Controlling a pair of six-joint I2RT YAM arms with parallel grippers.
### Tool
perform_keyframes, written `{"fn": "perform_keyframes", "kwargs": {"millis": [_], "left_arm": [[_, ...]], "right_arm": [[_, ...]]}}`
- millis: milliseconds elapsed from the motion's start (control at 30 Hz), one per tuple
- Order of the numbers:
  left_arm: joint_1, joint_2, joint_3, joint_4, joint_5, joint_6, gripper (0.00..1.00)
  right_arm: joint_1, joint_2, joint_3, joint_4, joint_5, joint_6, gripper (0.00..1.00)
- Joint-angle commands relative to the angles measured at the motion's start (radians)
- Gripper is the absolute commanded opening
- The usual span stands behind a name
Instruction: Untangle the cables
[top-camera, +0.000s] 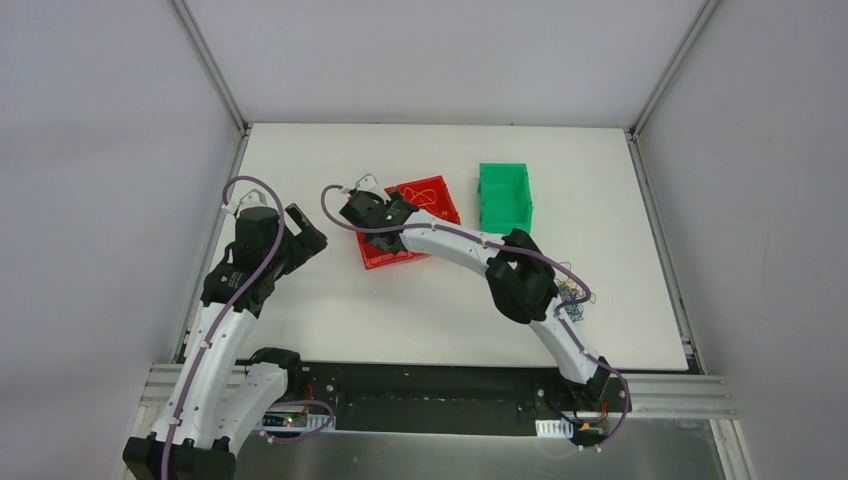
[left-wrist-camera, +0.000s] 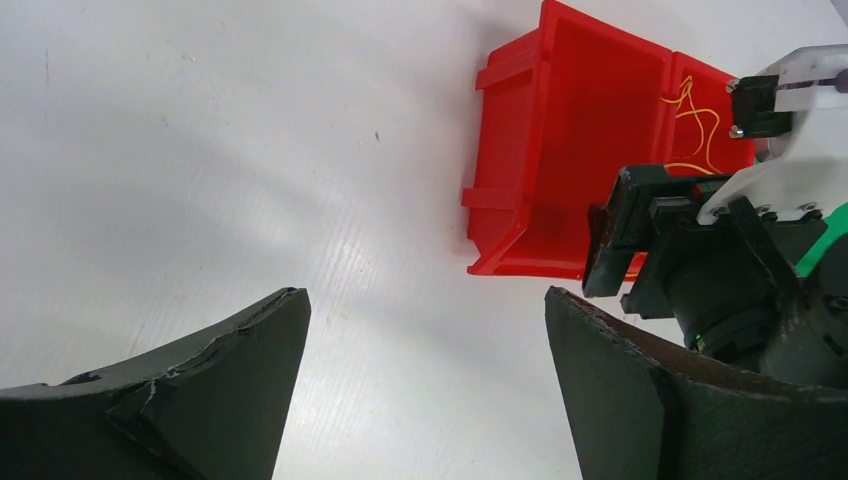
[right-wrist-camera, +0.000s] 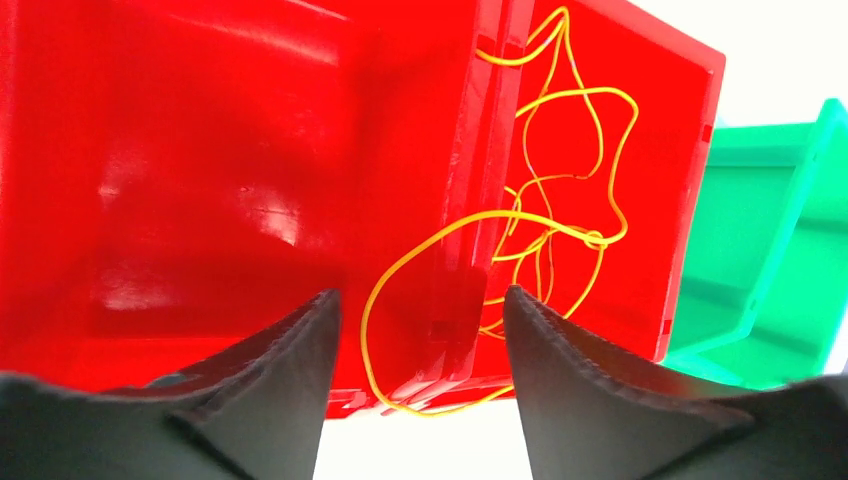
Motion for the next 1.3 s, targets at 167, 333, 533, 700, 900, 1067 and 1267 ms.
{"fn": "perform_keyframes", "kwargs": {"millis": [167, 333, 533, 700, 900, 1067, 1267], "left_arm": [[0.010, 0.003, 0.024, -0.010, -0.009, -0.006, 0.91], [0.010, 0.006, 0.021, -0.009, 0.005, -0.011, 0.91], [0.010, 0.005, 0.011, -0.004, 0.017, -0.022, 0.91], [0.009, 0.026, 0.002, 0.009, 0.041, -0.024, 0.91], [0.010, 0.041, -0.002, 0.022, 0.059, -0.025, 0.91], [0.010, 0.048, -0.005, 0.027, 0.069, -0.026, 0.91], [0.010, 0.062, -0.012, 0.039, 0.087, -0.029, 0.91]], "right_arm": [[0.000, -0.040, 0.015, -0.014, 0.046, 0.038, 0.37], [0.000, -0.082, 0.008, -0.018, 0.019, 0.061, 0.25], [-0.010, -0.121, -0.002, -0.032, -0.049, 0.110, 0.40], [-0.028, -0.140, -0.012, -0.038, -0.090, 0.146, 0.38], [-0.053, -0.154, -0.026, -0.043, -0.134, 0.181, 0.00], [-0.089, -0.195, -0.072, -0.018, -0.209, 0.220, 0.00], [-0.203, -0.205, -0.151, 0.096, -0.379, 0.262, 0.00]]}}
